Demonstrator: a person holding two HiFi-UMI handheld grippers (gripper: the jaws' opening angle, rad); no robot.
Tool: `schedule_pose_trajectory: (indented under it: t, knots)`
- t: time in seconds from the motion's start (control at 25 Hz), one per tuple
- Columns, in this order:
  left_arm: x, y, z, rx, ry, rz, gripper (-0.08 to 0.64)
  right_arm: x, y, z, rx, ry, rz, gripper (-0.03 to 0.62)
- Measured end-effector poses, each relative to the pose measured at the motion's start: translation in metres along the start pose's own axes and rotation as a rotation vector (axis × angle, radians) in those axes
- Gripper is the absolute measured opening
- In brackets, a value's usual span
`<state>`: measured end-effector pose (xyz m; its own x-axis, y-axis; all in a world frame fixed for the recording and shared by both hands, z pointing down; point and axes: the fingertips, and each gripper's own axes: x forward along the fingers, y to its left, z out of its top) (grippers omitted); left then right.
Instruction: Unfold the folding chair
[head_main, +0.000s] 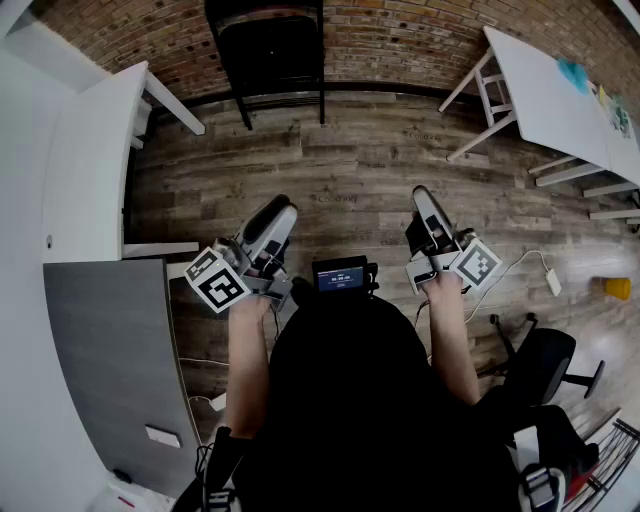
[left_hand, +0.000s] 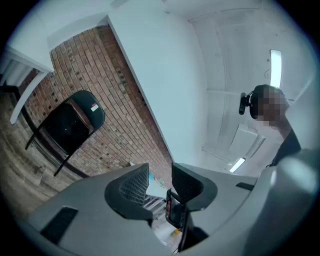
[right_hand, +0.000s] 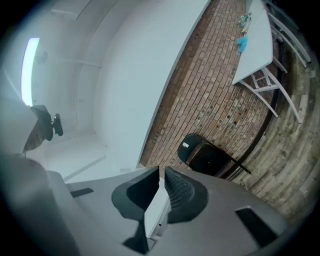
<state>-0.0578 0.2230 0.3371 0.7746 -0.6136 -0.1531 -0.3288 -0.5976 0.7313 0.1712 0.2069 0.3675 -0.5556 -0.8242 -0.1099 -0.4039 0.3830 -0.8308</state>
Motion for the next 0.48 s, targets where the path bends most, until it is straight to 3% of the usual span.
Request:
schedule_pose_trajectory:
  t: [0.48]
  knots:
    - [0.012,0.001,-0.007,0.015,0.006,0.023,0.156,-0.009,-0.016,0.012,0.017,-0.006,0.004,0.044]
